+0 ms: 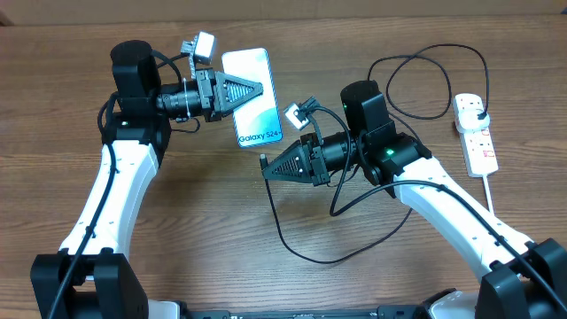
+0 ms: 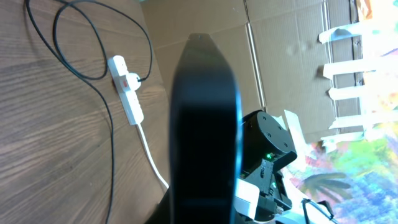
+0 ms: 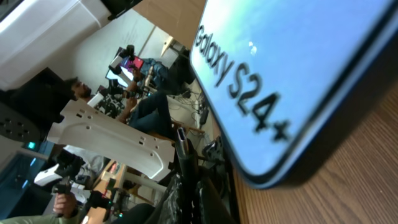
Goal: Plug charger to phone and switch on socket
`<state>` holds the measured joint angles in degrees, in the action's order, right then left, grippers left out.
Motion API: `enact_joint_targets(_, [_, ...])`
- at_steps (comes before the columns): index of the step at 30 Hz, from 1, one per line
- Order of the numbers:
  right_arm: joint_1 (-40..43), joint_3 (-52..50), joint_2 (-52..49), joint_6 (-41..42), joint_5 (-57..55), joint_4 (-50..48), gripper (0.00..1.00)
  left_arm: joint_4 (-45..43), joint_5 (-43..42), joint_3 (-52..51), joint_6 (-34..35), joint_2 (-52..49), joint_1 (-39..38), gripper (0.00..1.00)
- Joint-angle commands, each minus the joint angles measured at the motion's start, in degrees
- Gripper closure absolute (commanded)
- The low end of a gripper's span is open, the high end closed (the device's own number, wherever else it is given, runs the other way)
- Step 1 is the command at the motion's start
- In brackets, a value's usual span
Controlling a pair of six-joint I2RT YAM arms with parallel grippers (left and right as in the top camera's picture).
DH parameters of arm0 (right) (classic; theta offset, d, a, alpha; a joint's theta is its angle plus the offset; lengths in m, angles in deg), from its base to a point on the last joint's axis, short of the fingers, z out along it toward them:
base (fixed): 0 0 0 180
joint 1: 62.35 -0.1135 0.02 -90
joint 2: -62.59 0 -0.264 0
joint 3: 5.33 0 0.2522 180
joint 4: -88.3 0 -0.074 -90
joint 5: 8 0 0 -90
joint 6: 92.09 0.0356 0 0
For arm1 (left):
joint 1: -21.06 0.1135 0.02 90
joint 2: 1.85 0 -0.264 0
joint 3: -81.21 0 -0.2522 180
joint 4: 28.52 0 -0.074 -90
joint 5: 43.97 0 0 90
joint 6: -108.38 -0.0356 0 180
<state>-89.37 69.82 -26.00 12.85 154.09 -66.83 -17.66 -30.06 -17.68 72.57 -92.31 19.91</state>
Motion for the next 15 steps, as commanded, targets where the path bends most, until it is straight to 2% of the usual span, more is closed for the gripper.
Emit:
enact_joint_targets(1, [0.11, -0.22, 0.68, 2.12, -0.35, -0.66, 0.96, -0.63, -2.12, 0.63, 2.4, -0.2, -0.02, 0.96])
enact_joint_targets(10, [0.11, -0.22, 0.68, 8.07, -1.77, -5.51, 0.96, -0.63, -5.27, 0.63, 0.17, -0.2, -0.02, 0.96])
enact_joint_targets(15, [0.11, -0.22, 0.68, 8.07, -2.16, -5.05, 0.96, -0.7, -5.9, 0.63, 0.2, -0.2, -0.02, 0.96])
